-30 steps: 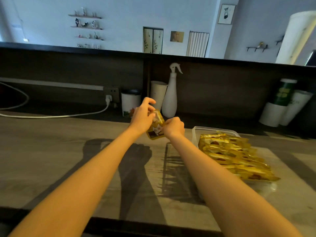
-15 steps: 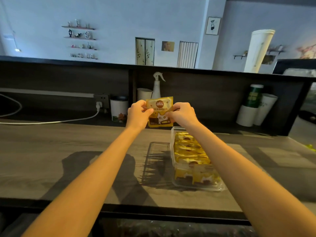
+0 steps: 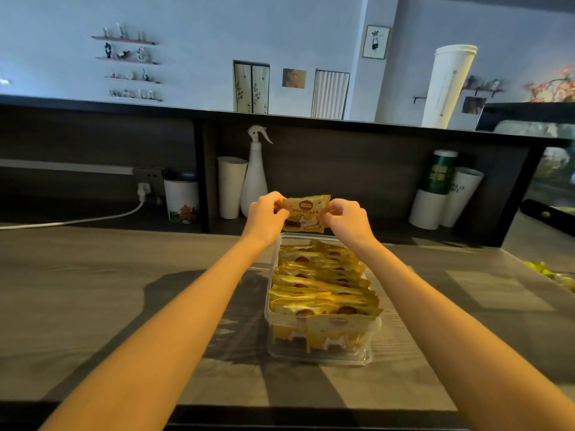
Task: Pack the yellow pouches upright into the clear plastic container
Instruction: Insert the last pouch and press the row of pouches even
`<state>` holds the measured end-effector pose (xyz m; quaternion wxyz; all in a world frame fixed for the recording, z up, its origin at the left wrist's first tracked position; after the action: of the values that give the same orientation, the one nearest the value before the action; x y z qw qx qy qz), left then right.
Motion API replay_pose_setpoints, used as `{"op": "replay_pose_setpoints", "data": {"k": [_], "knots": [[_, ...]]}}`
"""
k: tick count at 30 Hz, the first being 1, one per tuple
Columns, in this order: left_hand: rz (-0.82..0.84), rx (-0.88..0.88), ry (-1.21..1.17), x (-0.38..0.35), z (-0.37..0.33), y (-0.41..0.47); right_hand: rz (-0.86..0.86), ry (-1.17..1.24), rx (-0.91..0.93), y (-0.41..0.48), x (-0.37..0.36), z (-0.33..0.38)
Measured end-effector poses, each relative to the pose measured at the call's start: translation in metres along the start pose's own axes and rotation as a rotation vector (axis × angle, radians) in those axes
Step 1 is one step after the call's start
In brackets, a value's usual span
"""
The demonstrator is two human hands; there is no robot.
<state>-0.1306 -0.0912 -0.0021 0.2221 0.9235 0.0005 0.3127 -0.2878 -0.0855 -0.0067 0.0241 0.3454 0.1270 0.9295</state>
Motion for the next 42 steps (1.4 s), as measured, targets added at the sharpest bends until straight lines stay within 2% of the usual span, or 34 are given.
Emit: {"op": "replay_pose_setpoints", "data": {"k": [4,12,18,23,27,37,42], "knots": [[0.091,0.035,-0.014,-0.018,0.015,0.005,0.070,-0.003,-0.067,0.004,-0.006,-0.020],[0.238,0.019,0.101,-0.035,0.031,0.000,0.341,-0.087,-0.187,0.003,-0.023,-0.030],[0.386,0.071,0.163,-0.038,0.040,-0.003,0.394,-0.018,-0.236,-0.003,-0.024,-0.026],[0.420,0.125,0.114,-0.038,0.044,-0.004,0.490,-0.179,-0.307,-0.004,-0.031,-0.028],[0.375,0.094,0.061,-0.035,0.038,-0.004,0.514,-0.221,-0.318,0.000,-0.034,-0.030],[0.613,0.225,0.176,-0.050,0.039,0.000,0.477,-0.212,-0.257,-0.001,-0.032,-0.027],[0.626,0.237,0.252,-0.050,0.039,0.004,0.476,-0.218,-0.227,-0.001,-0.030,-0.025]]}}
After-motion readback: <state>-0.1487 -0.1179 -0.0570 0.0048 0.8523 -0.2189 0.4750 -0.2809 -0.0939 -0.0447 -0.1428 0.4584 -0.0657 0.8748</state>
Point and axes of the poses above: each hand's wrist, its own y-axis towards the middle knuckle, its own x-axis out of the back of the hand, z = x × y, the point moved 7 cm from there along y, towards the middle knuckle, and after that the axes turned 10 degrees about z, right-handed, at the moved point
